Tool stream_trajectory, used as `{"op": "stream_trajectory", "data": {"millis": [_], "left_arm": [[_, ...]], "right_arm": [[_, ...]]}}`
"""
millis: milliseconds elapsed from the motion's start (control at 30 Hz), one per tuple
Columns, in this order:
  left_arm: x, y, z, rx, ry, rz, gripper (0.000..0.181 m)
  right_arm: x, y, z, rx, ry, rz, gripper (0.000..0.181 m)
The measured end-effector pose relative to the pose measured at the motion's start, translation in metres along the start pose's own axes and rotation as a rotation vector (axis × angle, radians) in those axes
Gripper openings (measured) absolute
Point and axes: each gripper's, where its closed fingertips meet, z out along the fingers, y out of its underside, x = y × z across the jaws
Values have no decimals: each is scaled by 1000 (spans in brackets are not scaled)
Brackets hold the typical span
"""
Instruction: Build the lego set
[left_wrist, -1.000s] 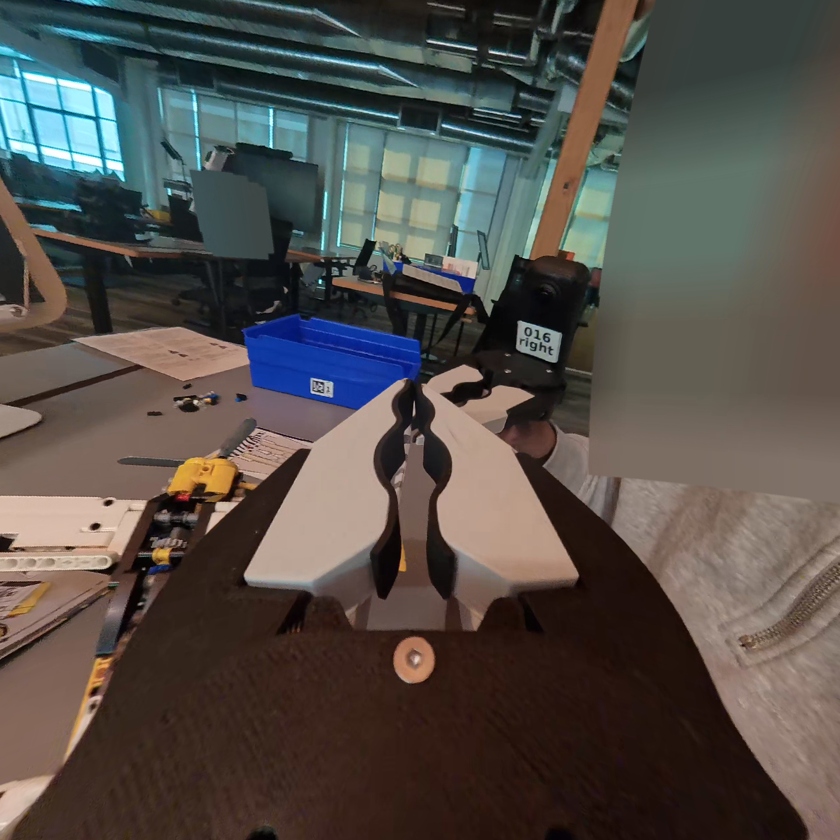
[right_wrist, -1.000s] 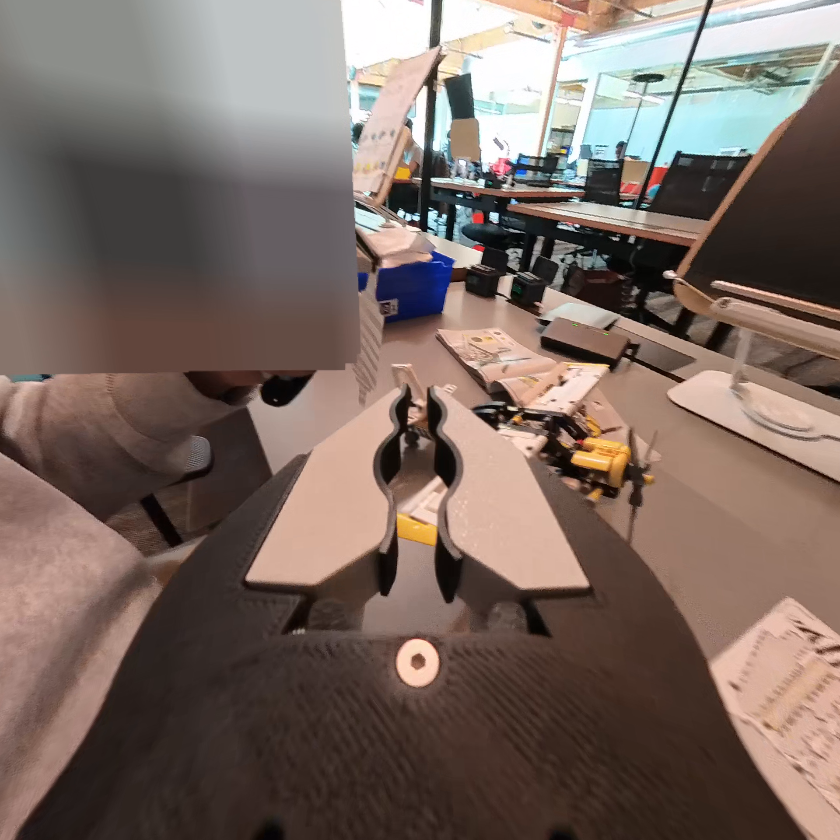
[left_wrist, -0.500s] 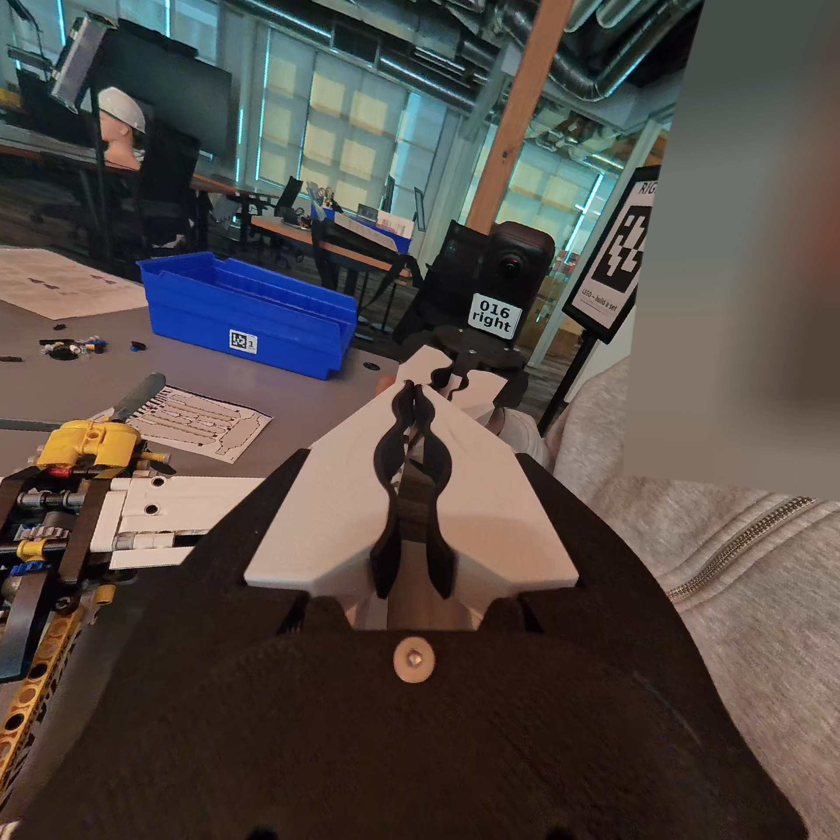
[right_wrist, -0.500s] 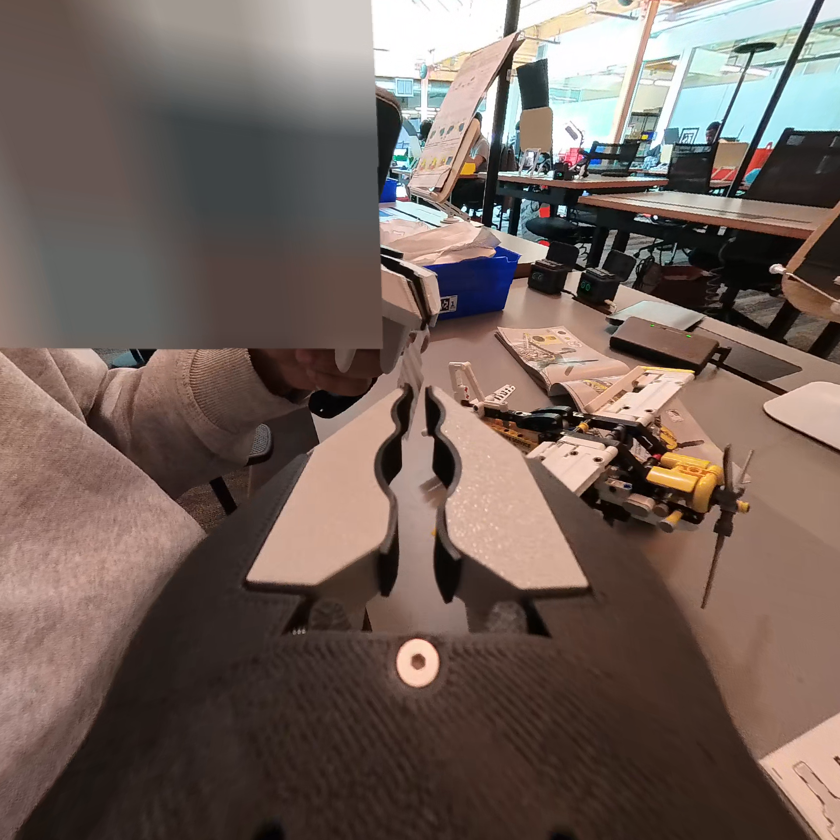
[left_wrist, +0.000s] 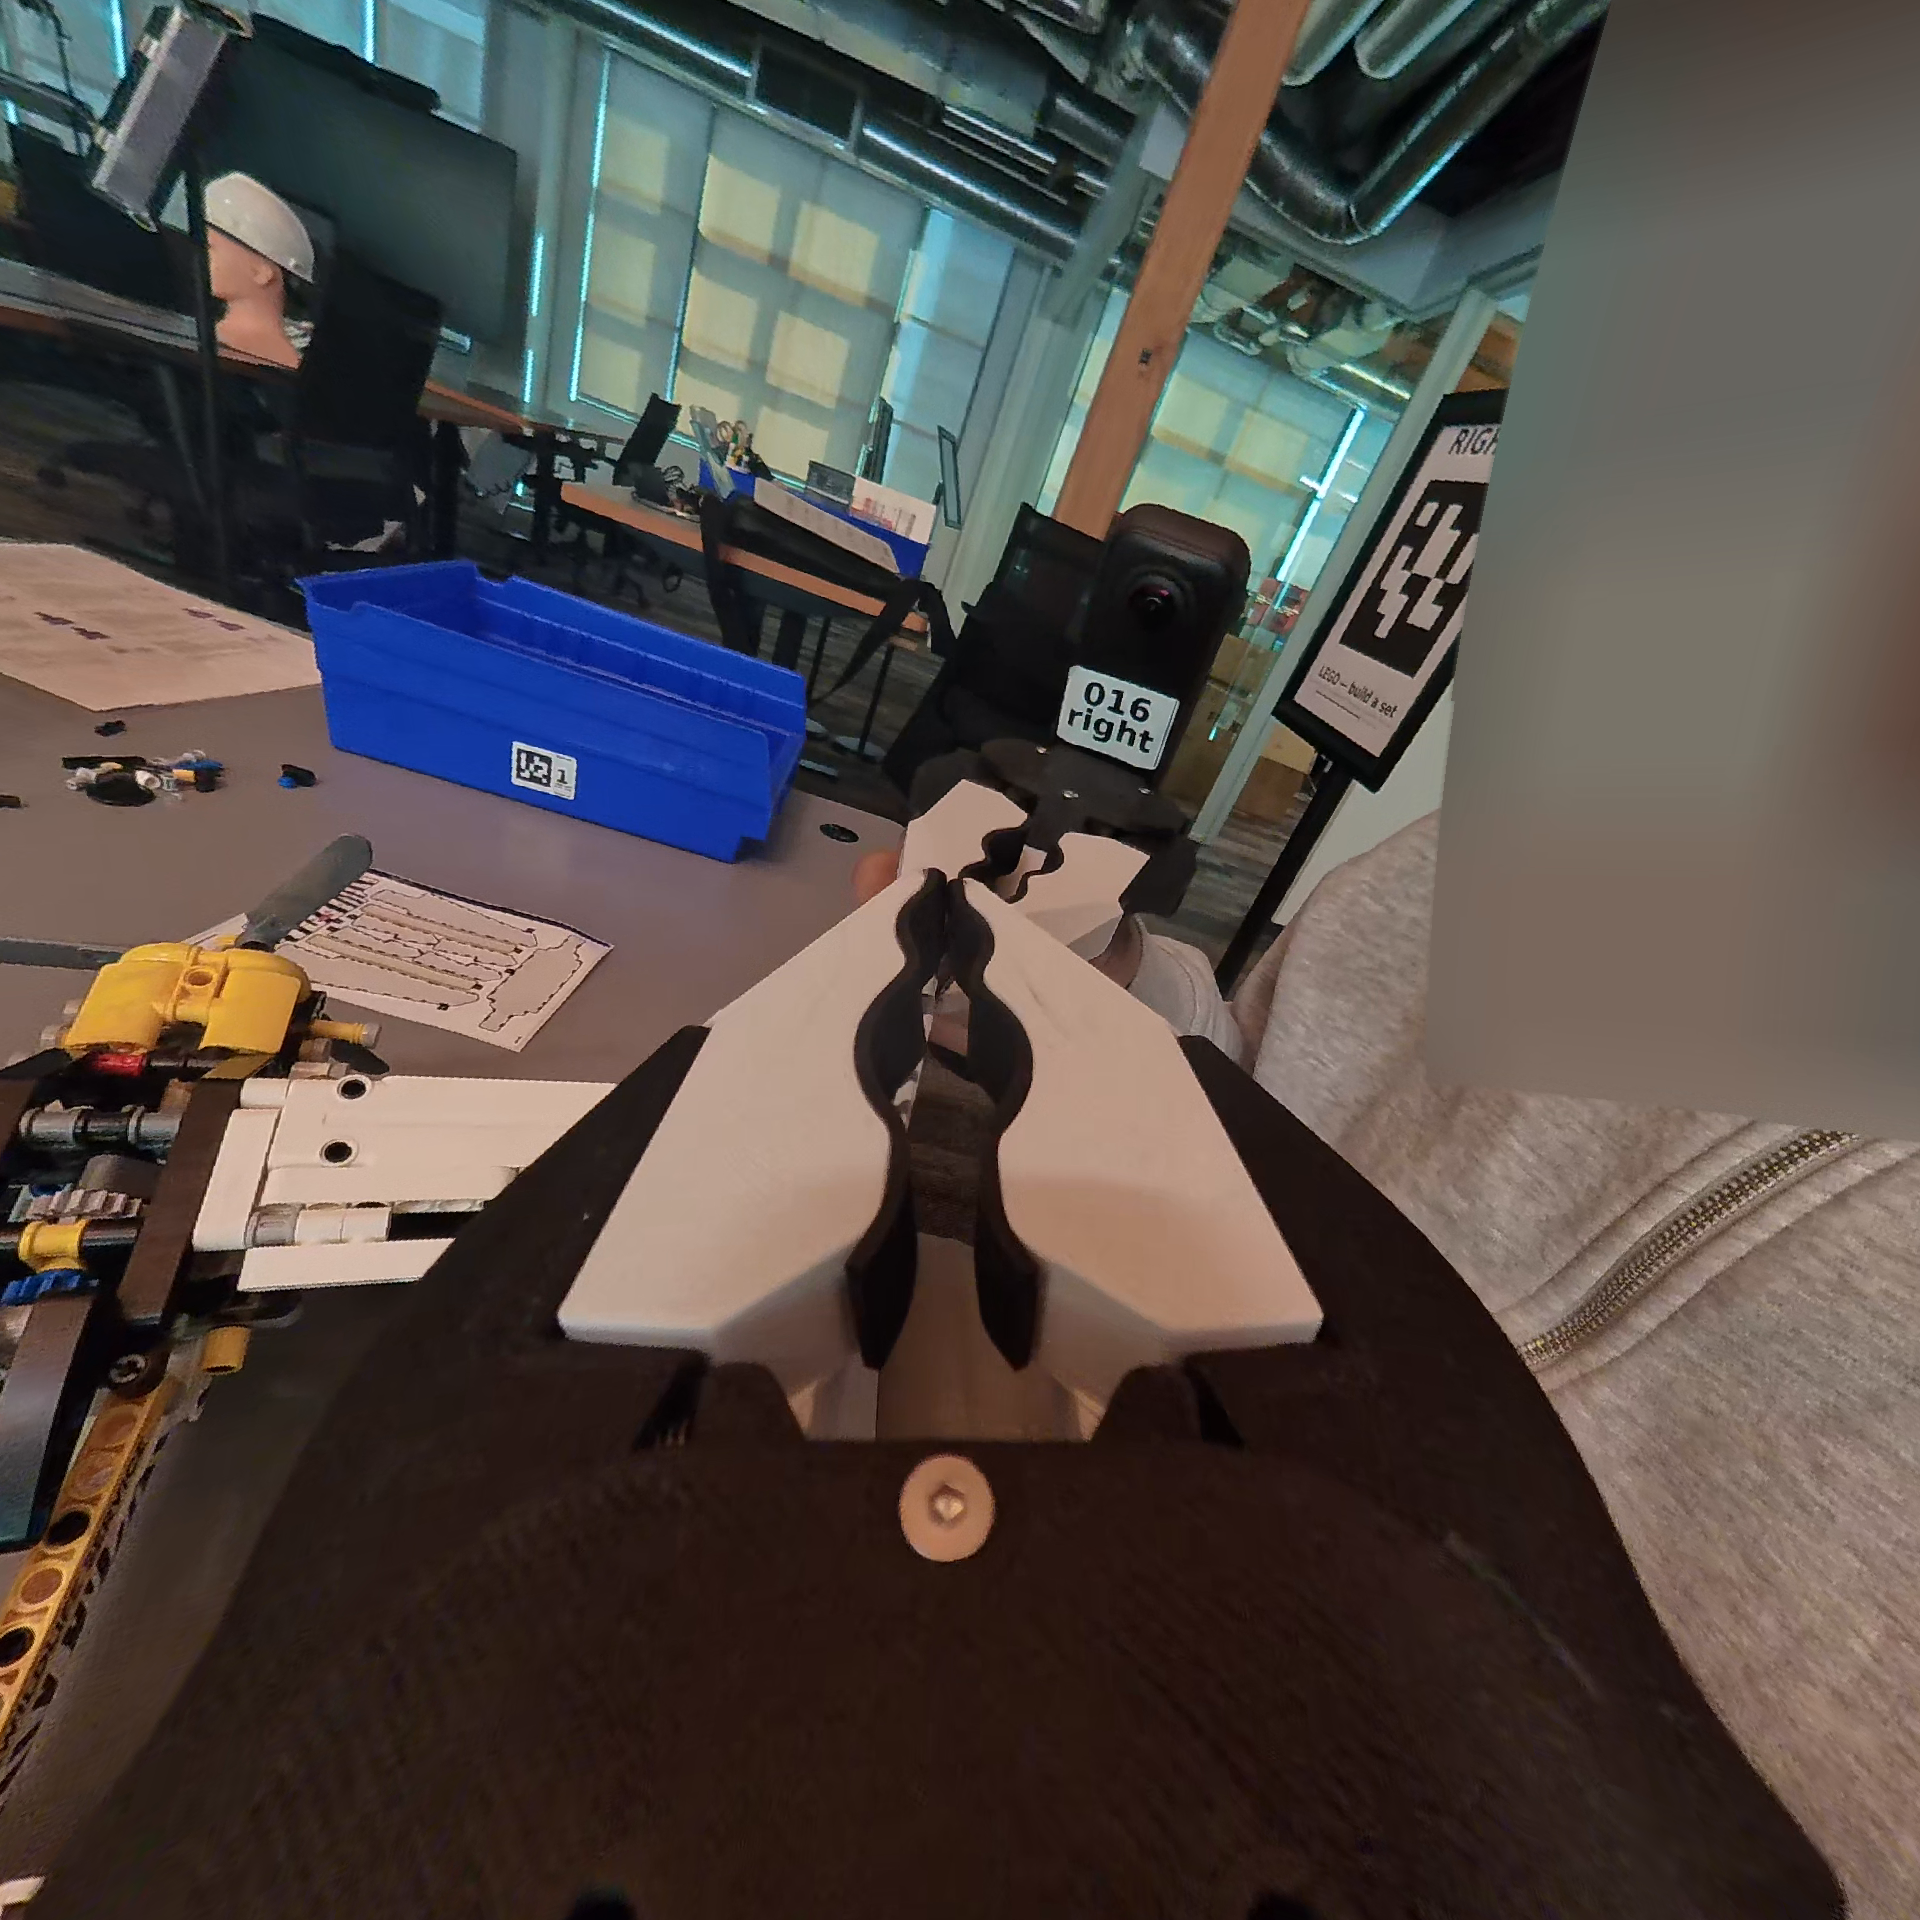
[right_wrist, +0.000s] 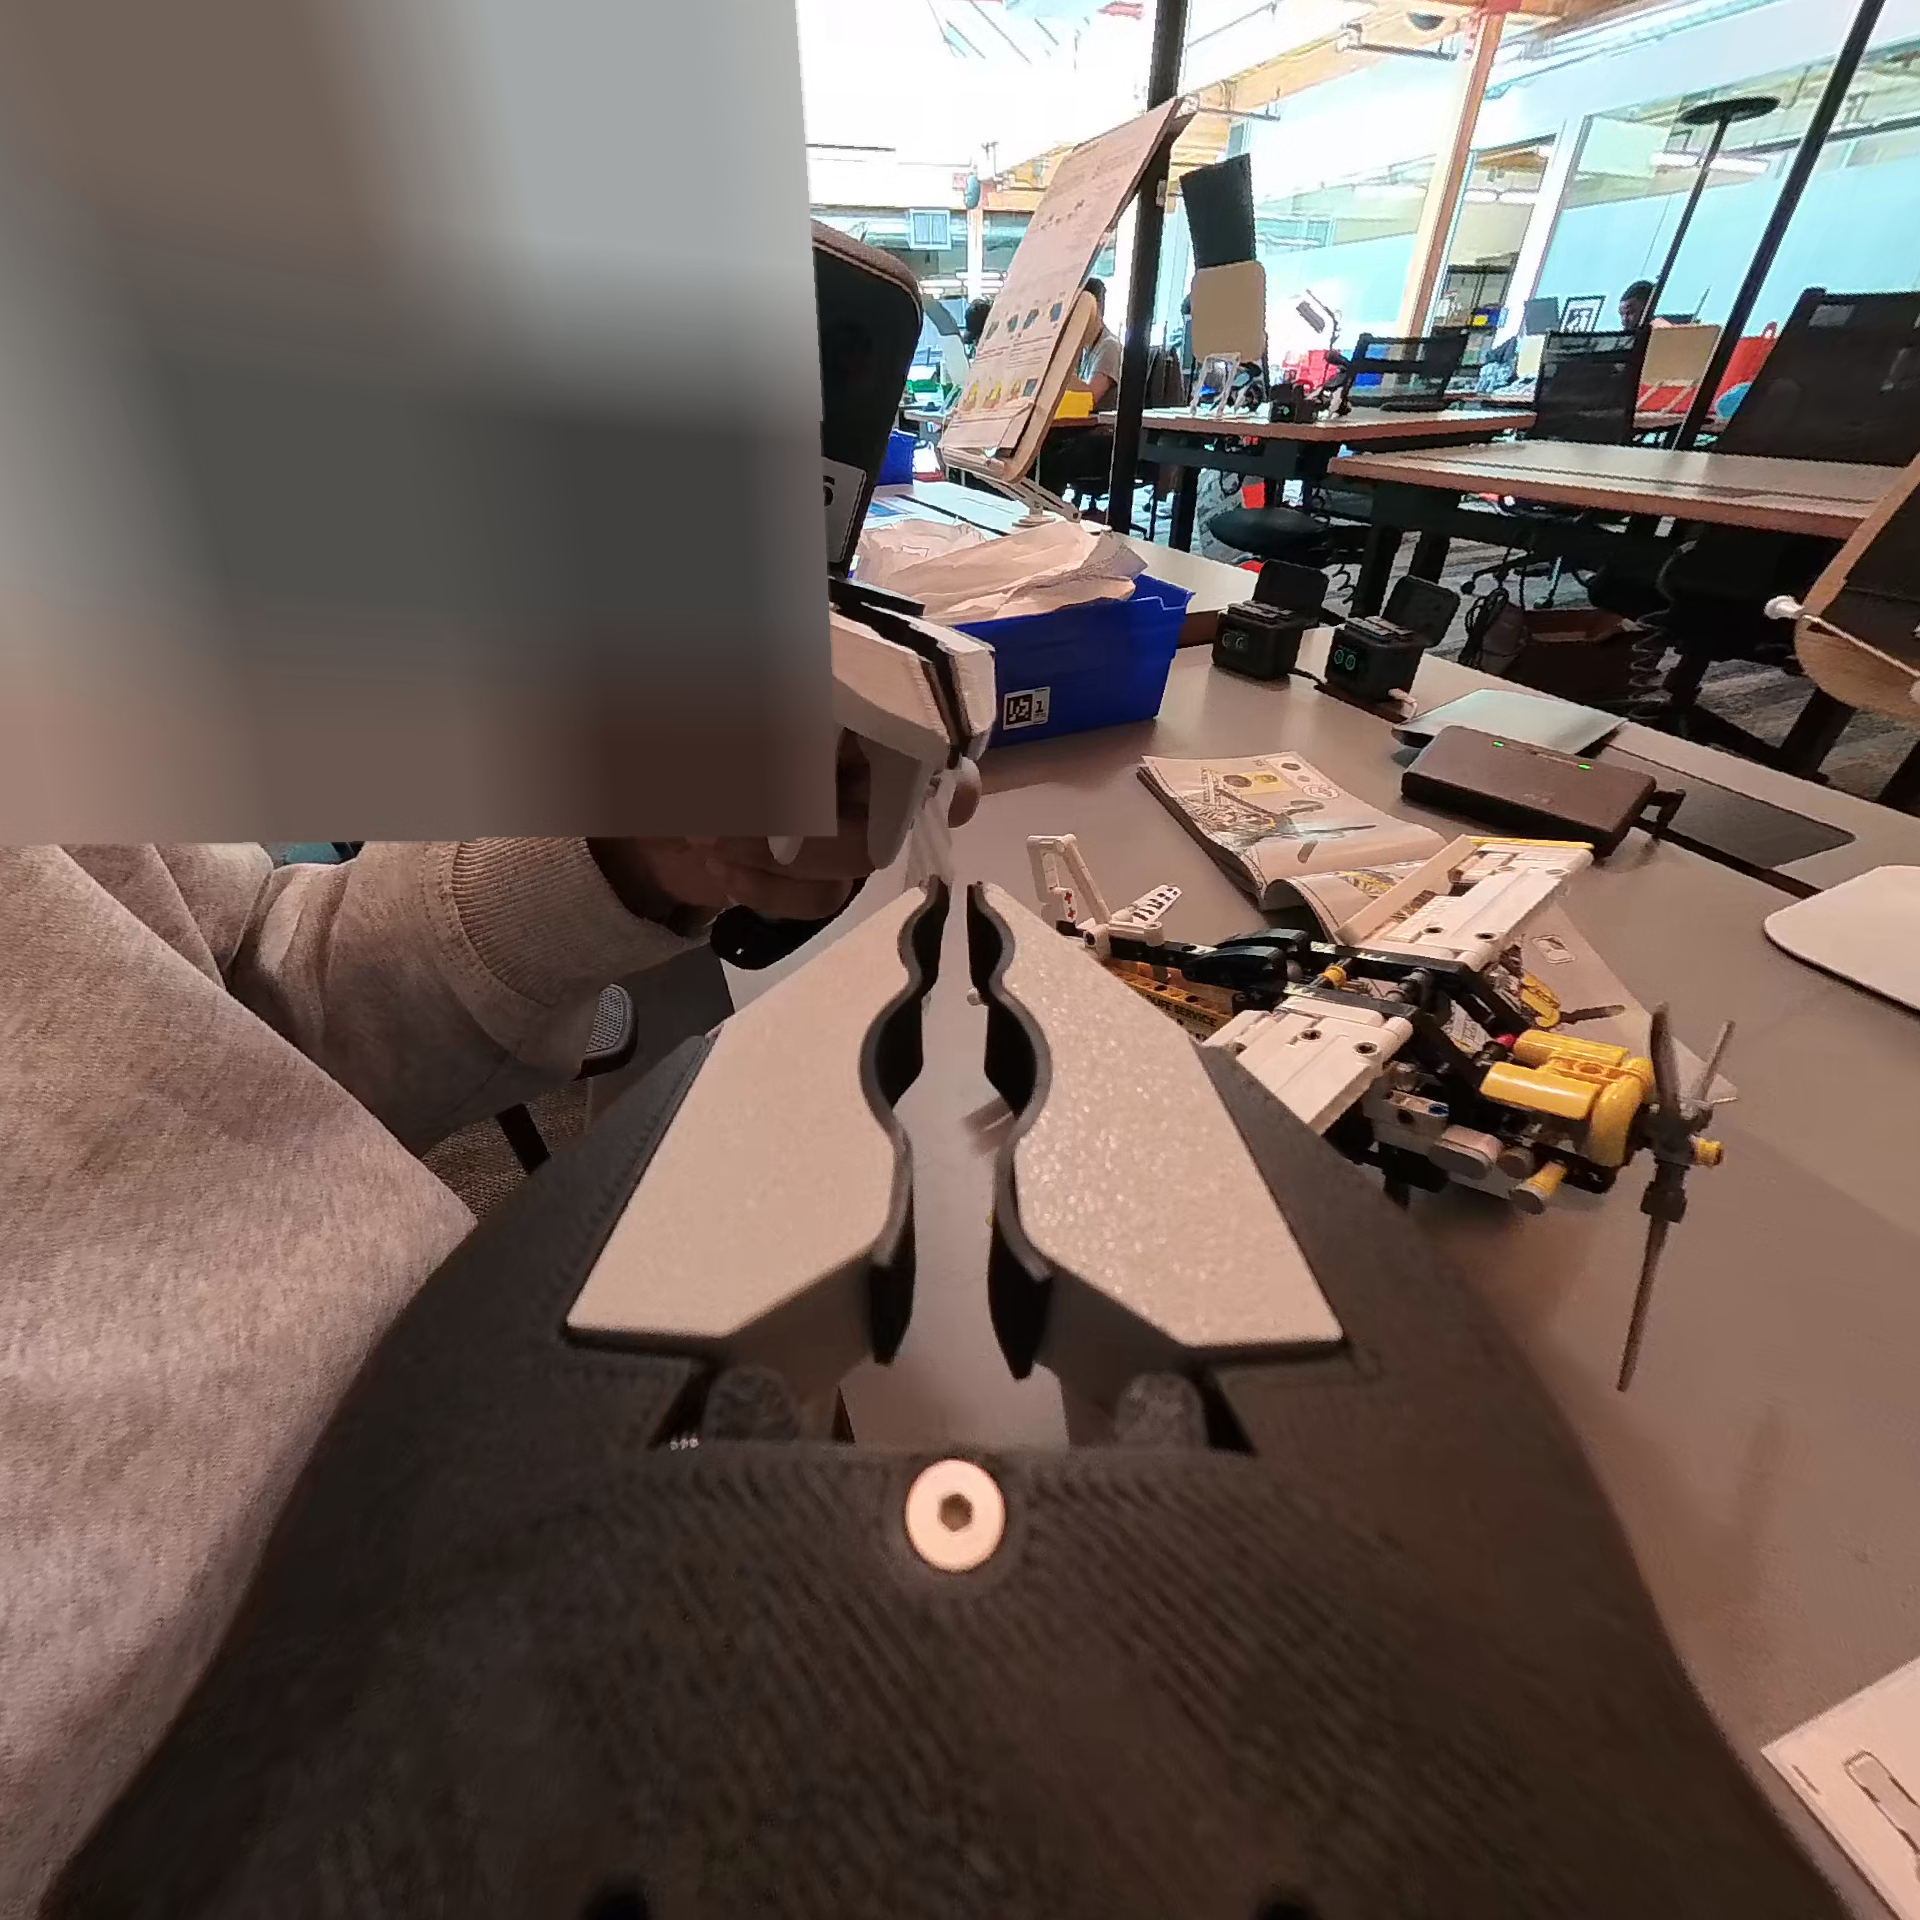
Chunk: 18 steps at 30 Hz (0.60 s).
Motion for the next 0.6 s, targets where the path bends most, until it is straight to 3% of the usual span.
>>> {"op": "stream_trajectory", "data": {"millis": [400,600], "left_arm": [[0,0,-1,1,7,-7,0],[-4,-4,-6,20,-2,-12,0]], "right_arm": [[0,0,0,6,-13,9,1],[17,7,-3,-7,41,30,15]]}}
